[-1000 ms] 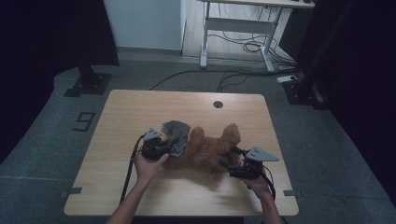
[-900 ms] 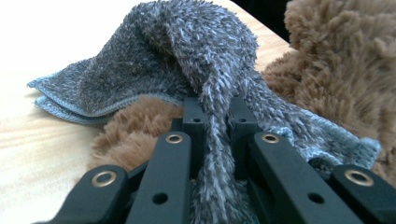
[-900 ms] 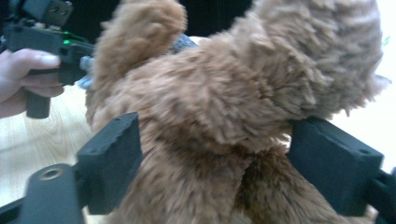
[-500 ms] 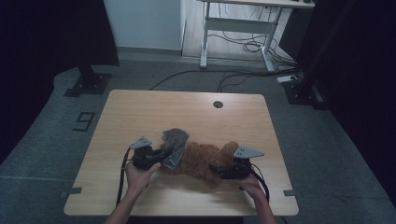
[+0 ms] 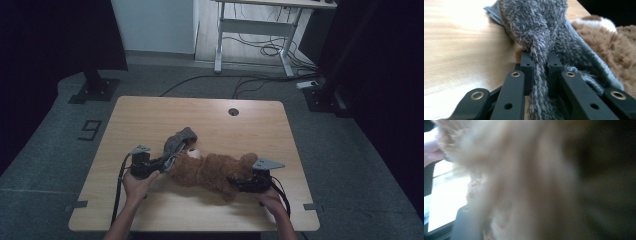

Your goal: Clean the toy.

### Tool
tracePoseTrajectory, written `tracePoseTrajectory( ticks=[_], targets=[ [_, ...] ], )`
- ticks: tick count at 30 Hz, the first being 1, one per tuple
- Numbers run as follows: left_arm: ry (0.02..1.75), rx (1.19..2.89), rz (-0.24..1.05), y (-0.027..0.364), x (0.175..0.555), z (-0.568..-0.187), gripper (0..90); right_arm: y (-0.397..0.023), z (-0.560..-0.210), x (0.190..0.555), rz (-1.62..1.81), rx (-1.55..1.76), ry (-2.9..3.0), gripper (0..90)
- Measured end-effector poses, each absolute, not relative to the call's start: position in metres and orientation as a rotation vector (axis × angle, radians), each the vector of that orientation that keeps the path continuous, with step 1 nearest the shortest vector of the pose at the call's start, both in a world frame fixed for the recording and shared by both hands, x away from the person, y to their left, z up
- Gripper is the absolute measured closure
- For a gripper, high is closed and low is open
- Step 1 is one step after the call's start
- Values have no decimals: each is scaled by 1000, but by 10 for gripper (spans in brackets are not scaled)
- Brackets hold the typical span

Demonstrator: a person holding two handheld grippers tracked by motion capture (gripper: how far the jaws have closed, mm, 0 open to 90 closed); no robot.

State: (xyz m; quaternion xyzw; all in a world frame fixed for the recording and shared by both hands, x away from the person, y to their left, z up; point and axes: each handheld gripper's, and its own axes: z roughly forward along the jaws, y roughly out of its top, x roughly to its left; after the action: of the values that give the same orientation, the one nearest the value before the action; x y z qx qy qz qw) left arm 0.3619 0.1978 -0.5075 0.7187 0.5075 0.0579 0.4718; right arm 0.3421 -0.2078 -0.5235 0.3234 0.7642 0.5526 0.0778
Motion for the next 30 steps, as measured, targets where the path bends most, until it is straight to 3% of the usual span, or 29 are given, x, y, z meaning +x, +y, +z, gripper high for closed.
tracePoseTrajectory(
  ticks=[4, 10, 19, 21, 24, 30],
  targets=[
    [1240, 1763, 86, 193, 361, -511, 809, -209, -532, 345, 1638, 1046, 2322, 258],
    [1230, 1718, 24, 185, 360, -510, 828, -201, -529, 342, 1631, 1003, 2298, 403],
    [1128, 1615, -22, 178, 371, -482, 823, -190, -514, 357, 1601, 837, 2101, 460],
    [1060, 1595, -139, 171, 376, -480, 810, -185, -513, 362, 1553, 803, 2102, 460],
    [1043, 1727, 19, 148, 370, -474, 801, -169, -514, 367, 1499, 744, 2164, 435],
    [1058, 1731, 87, 154, 365, -473, 798, -178, -526, 360, 1441, 746, 2185, 442]
  ],
)
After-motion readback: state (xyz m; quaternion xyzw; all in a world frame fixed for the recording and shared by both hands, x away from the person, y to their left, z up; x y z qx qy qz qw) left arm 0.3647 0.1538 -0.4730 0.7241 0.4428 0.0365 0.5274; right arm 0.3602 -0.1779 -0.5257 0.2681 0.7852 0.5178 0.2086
